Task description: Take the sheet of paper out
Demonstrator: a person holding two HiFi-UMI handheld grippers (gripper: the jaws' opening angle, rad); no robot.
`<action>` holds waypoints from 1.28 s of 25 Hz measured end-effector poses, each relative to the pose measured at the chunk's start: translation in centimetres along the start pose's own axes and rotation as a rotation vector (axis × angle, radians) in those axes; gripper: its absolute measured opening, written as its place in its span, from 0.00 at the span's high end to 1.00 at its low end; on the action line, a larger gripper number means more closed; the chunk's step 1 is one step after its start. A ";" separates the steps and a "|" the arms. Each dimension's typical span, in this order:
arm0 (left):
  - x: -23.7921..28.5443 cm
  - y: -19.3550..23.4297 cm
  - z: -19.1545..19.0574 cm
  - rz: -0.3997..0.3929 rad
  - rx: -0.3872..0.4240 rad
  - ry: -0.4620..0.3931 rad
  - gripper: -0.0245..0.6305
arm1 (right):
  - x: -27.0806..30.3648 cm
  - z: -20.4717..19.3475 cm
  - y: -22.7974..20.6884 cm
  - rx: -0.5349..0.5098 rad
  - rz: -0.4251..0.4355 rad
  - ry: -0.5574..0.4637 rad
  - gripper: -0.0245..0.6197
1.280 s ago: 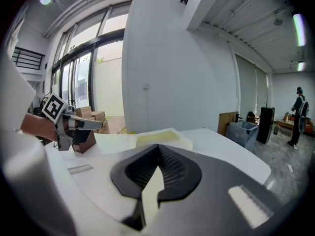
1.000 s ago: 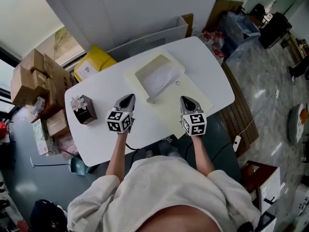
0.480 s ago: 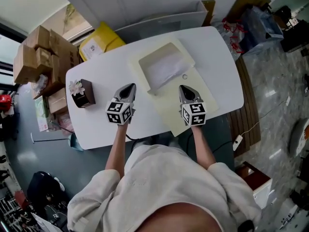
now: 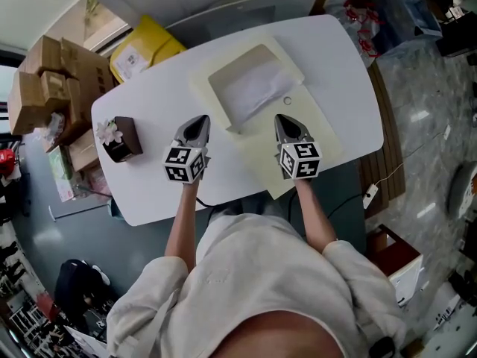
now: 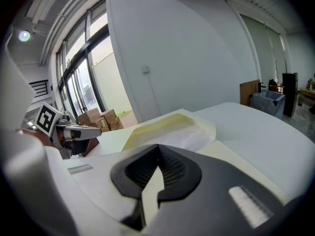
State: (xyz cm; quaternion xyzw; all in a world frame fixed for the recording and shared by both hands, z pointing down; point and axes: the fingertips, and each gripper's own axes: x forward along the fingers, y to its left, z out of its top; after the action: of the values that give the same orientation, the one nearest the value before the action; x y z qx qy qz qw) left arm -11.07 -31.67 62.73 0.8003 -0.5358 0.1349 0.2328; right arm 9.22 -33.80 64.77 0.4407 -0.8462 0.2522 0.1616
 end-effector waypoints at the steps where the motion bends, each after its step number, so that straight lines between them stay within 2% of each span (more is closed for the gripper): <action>1: 0.2 0.2 -0.2 -0.007 -0.002 0.003 0.96 | 0.2 -0.2 0.0 0.009 -0.010 0.002 0.96; 8: 1.5 1.5 -1.8 -0.055 -0.037 0.030 0.96 | 1.4 -1.5 -0.7 0.147 -0.067 0.016 0.96; 11: 2.0 1.8 -2.3 -0.076 -0.047 0.037 0.96 | 2.0 -2.0 -1.2 0.296 -0.072 0.009 0.96; 17: 2.7 2.2 -2.9 -0.098 -0.070 0.043 0.96 | 4.0 -3.2 -2.4 0.712 -0.032 -0.027 0.96; 23: 2.5 2.9 -3.1 -0.094 -0.084 0.045 0.96 | 6.0 -4.5 -2.5 0.897 -0.003 -0.020 0.96; 24: 2.4 3.1 -3.2 -0.092 -0.085 0.046 0.96 | 6.3 -4.7 -2.5 0.919 0.002 -0.019 0.95; 25: 2.3 3.2 -3.3 -0.090 -0.087 0.046 0.96 | 6.6 -4.8 -2.5 0.942 0.010 -0.018 0.82; 26: 2.3 3.4 -3.3 -0.086 -0.089 0.046 0.96 | 7.0 -4.9 -2.5 0.968 0.017 -0.018 0.74; 32: 1.8 4.2 -3.5 -0.067 -0.100 0.040 0.96 | 8.9 -5.1 -2.9 1.070 0.013 -0.015 0.67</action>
State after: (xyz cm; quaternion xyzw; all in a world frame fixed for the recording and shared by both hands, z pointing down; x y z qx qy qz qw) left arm -14.12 -32.63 67.47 0.8022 -0.5102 0.1163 0.2876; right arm 6.87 -38.22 74.17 0.4580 -0.6032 0.6463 -0.0932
